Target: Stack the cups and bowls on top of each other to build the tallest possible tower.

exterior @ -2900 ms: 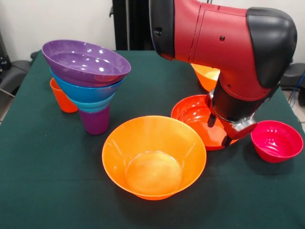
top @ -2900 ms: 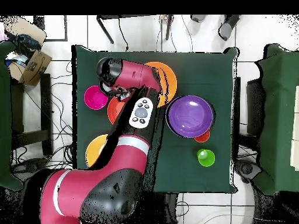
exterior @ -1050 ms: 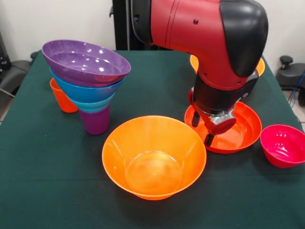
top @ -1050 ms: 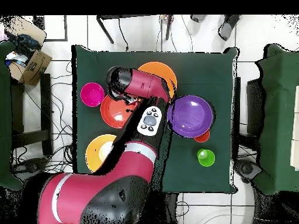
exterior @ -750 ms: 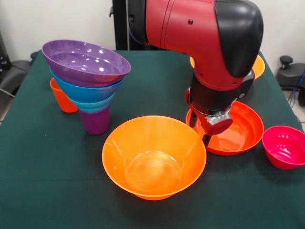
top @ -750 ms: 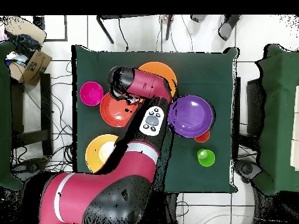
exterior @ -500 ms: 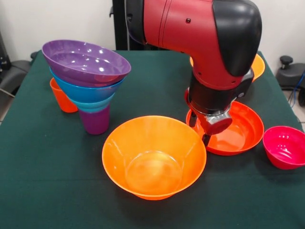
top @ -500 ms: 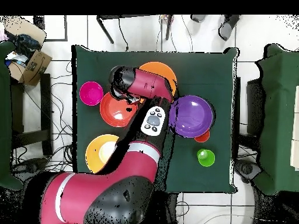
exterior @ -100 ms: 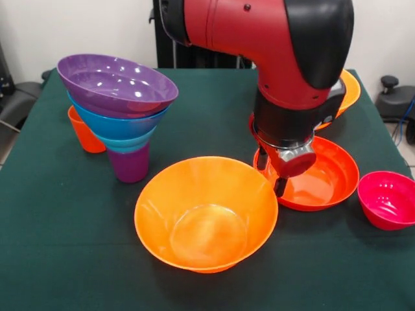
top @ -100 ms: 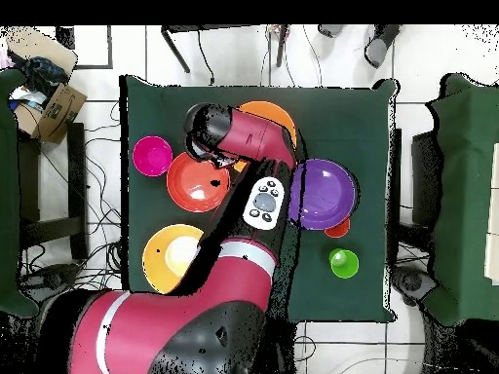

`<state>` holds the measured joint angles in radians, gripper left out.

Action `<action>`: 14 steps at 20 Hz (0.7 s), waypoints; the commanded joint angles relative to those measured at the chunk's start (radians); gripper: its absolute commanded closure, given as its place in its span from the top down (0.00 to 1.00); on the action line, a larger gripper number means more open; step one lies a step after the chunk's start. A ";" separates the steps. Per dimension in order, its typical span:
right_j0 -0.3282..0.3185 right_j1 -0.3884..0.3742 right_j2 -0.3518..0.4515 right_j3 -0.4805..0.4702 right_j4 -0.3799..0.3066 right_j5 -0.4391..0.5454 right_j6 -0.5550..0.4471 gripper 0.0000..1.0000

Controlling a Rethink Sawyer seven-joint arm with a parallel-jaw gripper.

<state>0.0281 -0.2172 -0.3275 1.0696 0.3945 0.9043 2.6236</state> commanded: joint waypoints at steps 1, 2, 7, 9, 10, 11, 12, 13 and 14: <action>-0.043 -0.073 0.152 0.054 -0.101 0.121 -0.237 1.00; -0.045 -0.087 0.150 0.059 -0.114 0.125 -0.256 1.00; -0.054 -0.106 0.169 0.047 -0.207 0.042 -0.376 1.00; -0.061 -0.114 0.186 0.052 -0.224 0.018 -0.399 1.00; -0.069 -0.113 0.200 0.051 -0.223 0.019 -0.411 1.00; -0.070 -0.114 0.209 0.048 -0.227 0.019 -0.415 1.00; -0.078 -0.115 0.223 0.046 -0.230 0.020 -0.422 1.00; -0.081 -0.116 0.236 0.044 -0.236 0.019 -0.428 1.00; -0.088 -0.115 0.247 0.041 -0.242 0.021 -0.437 1.00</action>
<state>-0.0297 -0.3267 -0.2643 1.0704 0.2513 0.9265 2.5227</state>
